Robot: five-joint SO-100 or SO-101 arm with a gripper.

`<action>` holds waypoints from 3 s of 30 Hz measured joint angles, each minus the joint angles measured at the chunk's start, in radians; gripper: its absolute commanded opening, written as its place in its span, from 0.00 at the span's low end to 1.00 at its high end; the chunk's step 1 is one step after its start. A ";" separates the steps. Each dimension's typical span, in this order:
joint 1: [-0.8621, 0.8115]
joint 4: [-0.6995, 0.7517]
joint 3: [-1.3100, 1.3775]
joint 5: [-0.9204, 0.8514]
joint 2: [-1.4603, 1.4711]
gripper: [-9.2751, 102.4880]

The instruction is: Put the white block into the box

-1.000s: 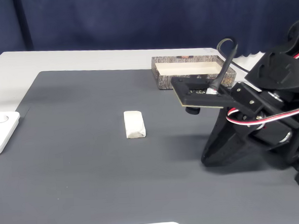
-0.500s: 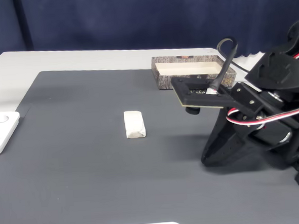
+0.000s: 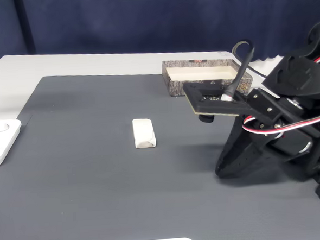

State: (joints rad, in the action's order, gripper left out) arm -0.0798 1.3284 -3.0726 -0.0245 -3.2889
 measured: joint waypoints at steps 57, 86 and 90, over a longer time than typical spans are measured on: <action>-0.052 0.021 0.112 -0.029 0.196 0.07; -0.354 0.097 0.874 0.129 1.184 0.07; -0.356 0.054 0.939 0.061 1.302 0.07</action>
State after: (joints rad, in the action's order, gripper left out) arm -0.4357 1.3821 -2.1338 0.0368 -1.9865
